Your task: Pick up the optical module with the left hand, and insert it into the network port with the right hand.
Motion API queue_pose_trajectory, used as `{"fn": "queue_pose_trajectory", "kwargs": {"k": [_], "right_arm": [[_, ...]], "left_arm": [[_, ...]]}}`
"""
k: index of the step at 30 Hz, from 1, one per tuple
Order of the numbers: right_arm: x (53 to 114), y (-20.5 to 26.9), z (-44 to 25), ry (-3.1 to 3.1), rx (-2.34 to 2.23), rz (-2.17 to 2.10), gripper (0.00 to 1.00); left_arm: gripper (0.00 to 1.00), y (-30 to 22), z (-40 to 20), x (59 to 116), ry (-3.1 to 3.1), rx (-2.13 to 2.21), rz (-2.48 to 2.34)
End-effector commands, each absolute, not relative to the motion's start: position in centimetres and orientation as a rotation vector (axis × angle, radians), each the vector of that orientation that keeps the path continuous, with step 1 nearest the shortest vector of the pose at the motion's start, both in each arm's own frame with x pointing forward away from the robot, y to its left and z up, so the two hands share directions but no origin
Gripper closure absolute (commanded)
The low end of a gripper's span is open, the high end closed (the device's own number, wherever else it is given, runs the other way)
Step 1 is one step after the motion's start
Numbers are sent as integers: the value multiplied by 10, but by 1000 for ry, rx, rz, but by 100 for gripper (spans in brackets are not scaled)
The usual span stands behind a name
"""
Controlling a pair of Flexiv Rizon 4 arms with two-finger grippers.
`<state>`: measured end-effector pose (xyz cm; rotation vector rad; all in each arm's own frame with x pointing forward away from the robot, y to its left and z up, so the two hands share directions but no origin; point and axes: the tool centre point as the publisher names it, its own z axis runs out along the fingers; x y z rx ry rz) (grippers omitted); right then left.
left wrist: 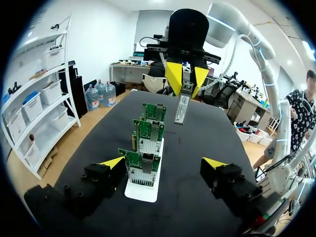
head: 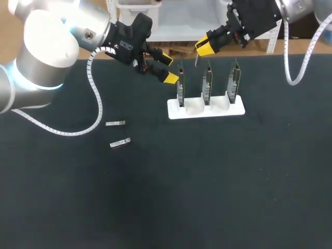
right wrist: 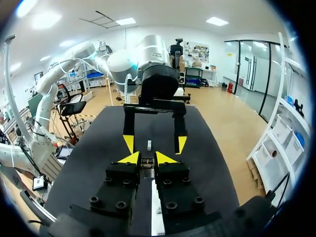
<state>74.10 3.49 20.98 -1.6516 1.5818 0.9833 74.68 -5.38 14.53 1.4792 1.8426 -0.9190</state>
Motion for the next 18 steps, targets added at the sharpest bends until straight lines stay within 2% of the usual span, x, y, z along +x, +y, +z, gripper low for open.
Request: {"fn": "queue_pose_trajectory", "kwargs": {"k": [1,18], "right_arm": [[752,45,208,1574,-1687,989,100],[760,78,194,1573,-1764,985,100]], "left_arm": [[0,-56,146,749,1852,1483,-917],[0,-56,146,749,1852,1483,-917]]}}
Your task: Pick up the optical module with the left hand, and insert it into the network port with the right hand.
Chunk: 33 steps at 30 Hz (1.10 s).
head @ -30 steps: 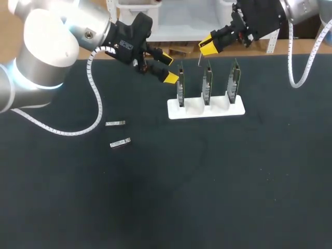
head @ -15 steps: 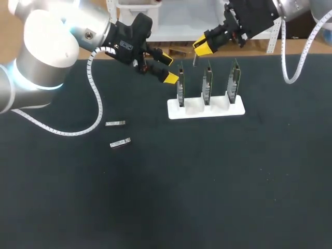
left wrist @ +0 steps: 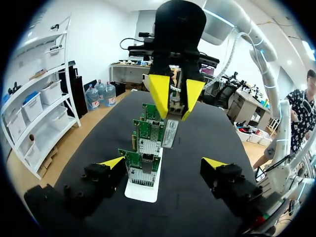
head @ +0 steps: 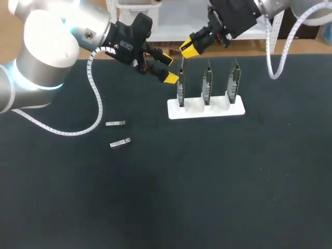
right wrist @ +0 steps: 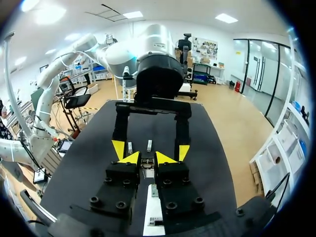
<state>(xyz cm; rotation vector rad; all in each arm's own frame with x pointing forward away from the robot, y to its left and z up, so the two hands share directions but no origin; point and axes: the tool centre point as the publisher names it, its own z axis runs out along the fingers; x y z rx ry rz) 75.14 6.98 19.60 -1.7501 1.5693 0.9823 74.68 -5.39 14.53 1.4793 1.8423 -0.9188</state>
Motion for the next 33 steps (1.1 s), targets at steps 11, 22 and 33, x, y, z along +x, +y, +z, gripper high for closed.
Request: {"fn": "queue_pose_trajectory", "kwargs": {"k": [11,22,33], "right_arm": [[769,83,188,1591,-1766,958,100],[768,77,182,1629,-1746,943,100],[766,71,176,1642,-1746,935,100]], "left_arm": [[0,-56,146,749,1852,1483,-917],[0,-56,146,749,1852,1483,-917],[0,-56,146,749,1852,1483,-917]]}}
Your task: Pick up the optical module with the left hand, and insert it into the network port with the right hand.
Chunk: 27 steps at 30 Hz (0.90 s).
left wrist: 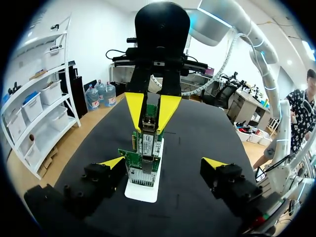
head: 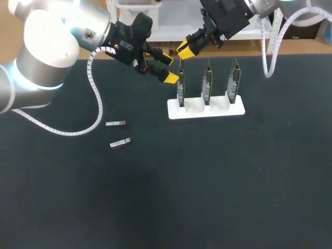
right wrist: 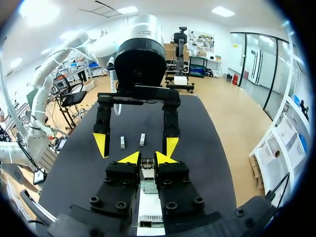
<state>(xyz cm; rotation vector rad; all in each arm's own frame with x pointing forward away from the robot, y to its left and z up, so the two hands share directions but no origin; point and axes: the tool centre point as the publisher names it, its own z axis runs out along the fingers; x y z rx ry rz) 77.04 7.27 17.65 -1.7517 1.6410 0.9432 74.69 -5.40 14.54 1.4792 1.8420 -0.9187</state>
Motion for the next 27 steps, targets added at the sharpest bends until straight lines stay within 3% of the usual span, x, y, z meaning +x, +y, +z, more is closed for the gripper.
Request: {"fn": "queue_pose_trajectory", "kwargs": {"k": [1,27], "right_arm": [[765,70,175,1642,-1747,936,100],[769,76,173,1632,-1762,937,100]], "left_arm": [[0,-56,146,749,1852,1483,-917],[0,-56,146,749,1852,1483,-917]]}}
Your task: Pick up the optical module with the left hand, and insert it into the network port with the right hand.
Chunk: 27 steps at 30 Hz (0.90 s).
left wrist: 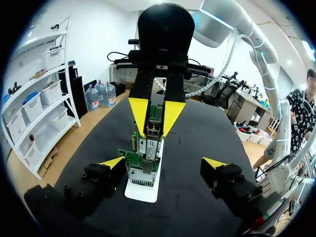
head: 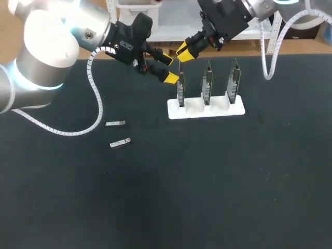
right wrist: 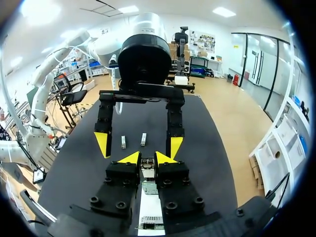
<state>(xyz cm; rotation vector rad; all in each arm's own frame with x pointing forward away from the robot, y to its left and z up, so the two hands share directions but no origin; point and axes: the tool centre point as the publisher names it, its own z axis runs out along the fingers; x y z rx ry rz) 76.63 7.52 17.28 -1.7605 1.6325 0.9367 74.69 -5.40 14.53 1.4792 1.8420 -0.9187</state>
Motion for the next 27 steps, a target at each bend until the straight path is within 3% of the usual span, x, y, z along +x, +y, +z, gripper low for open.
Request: {"fn": "queue_pose_trajectory", "kwargs": {"k": [1,27], "right_arm": [[769,76,173,1632,-1762,937,100],[772,73,171,1633,-1777,943,100]], "left_arm": [[0,-56,146,749,1852,1483,-917],[0,-56,146,749,1852,1483,-917]]}}
